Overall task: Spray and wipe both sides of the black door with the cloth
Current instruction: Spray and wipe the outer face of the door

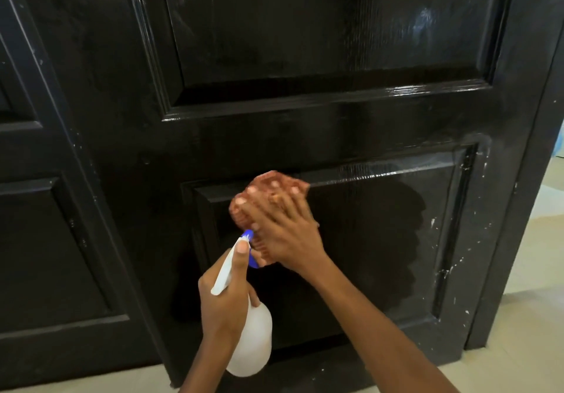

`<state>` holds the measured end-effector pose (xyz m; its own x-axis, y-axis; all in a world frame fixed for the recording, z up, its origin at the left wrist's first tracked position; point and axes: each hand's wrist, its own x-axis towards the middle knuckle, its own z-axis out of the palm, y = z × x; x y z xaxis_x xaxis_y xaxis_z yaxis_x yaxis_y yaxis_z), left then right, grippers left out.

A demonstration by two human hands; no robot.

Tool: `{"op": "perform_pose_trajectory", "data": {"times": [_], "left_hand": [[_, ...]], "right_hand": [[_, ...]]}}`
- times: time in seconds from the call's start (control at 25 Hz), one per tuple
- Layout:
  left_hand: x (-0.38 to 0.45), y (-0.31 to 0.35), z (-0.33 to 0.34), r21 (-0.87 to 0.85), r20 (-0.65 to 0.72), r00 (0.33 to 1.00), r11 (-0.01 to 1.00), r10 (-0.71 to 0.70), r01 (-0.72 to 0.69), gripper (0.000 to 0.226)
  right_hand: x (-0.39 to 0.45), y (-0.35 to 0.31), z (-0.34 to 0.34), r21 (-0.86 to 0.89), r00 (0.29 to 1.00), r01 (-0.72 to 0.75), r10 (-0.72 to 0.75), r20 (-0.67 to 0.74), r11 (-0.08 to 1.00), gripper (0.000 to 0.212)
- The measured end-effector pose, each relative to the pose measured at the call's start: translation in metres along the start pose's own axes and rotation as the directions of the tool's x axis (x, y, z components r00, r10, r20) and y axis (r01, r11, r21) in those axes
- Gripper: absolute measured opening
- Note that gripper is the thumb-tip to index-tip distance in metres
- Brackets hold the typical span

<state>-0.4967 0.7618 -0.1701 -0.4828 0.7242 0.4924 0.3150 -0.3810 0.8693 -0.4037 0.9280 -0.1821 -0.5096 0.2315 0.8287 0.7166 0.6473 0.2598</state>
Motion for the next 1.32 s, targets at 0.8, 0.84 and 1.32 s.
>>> {"op": "perform_pose_trajectory", "data": {"times": [0.8, 0.84, 1.32], "left_hand": [[0.047, 0.034, 0.014, 0.046, 0.173, 0.953, 0.969, -0.249, 0.244, 0.072], [0.047, 0.033, 0.010, 0.049, 0.168, 0.953, 0.967, -0.254, 0.249, 0.073], [0.039, 0.032, 0.035, 0.056, 0.141, 0.970, 0.980, -0.198, 0.192, 0.068]], "right_hand": [[-0.063, -0.009, 0.026, 0.162, 0.887, -0.461, 0.455, 0.073, 0.873, 0.060], [-0.059, -0.015, 0.026, 0.152, 0.897, -0.442, 0.435, 0.076, 0.884, 0.062], [-0.053, 0.105, -0.005, 0.078, 0.889, -0.413, 0.420, -0.183, 0.907, 0.046]]}}
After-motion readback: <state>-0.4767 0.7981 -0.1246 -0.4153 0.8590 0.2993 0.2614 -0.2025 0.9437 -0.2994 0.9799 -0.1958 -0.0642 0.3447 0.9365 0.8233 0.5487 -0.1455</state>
